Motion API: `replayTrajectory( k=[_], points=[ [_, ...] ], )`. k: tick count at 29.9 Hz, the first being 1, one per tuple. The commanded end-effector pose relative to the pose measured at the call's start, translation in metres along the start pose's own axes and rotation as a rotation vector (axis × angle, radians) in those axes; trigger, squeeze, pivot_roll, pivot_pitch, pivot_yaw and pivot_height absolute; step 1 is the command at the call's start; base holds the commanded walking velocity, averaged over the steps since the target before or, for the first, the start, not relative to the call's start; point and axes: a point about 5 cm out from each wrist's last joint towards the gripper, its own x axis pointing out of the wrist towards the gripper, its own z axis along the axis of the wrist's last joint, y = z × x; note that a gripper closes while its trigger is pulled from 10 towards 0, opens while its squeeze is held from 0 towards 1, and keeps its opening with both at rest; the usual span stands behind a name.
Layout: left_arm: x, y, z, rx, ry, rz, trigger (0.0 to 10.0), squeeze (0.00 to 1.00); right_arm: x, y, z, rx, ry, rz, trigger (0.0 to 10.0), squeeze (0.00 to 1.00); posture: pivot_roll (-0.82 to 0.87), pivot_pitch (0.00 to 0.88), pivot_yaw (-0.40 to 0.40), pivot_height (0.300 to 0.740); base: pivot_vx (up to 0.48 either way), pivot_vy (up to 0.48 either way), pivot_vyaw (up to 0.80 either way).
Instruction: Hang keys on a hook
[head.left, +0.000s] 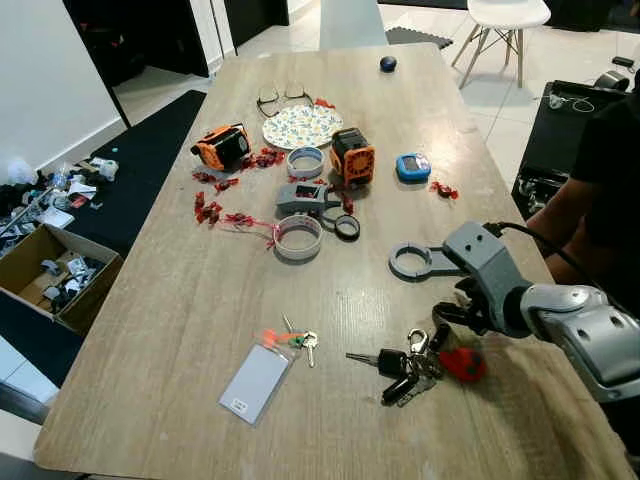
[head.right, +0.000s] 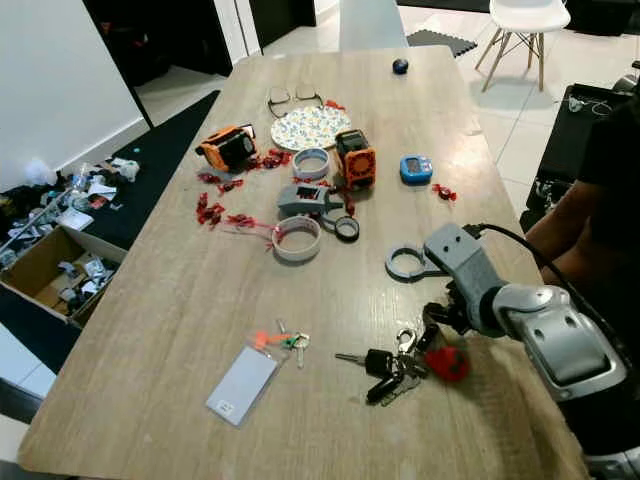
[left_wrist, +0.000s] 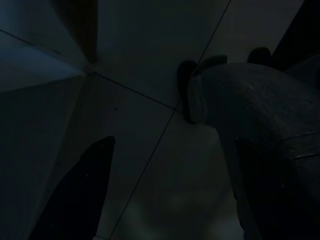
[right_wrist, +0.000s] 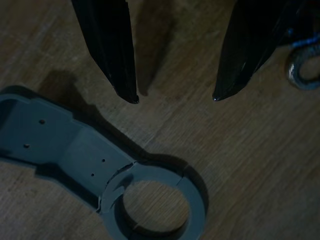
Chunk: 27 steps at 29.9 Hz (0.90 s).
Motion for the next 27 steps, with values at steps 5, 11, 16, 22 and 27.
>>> replayTrajectory(
  k=[5,11,16,22,27],
  points=[
    [-0.001,0.0,-0.01,0.009,0.035,-0.007,10.0,0.0,0.003,0.021,0.01,0.093,-0.074,0.155,10.0,0.0,-0.14,0.124,0.107,0.74,0.0,0.0,0.0],
    [-0.001,-0.001,-0.01,0.017,0.038,-0.011,10.0,0.0,-0.019,0.016,0.021,-0.026,-0.137,0.23,10.0,0.0,-0.15,0.117,0.109,0.74,0.0,0.0,0.0],
    [-0.001,-0.001,-0.01,0.02,0.037,-0.013,10.0,0.0,-0.03,0.01,0.019,-0.111,-0.114,0.249,10.0,0.0,-0.15,0.117,0.109,0.74,0.0,0.0,0.0],
    [-0.001,-0.001,-0.009,0.016,0.032,-0.013,10.0,0.0,-0.035,0.012,0.014,-0.104,-0.068,0.303,10.0,0.0,-0.15,0.116,0.104,0.74,0.0,0.0,0.0],
    [-0.001,-0.002,-0.009,0.015,0.035,-0.015,10.0,0.0,-0.041,0.009,0.002,-0.17,-0.014,0.323,10.0,0.0,-0.15,0.116,0.104,0.74,0.0,0.0,0.0]
  ],
)
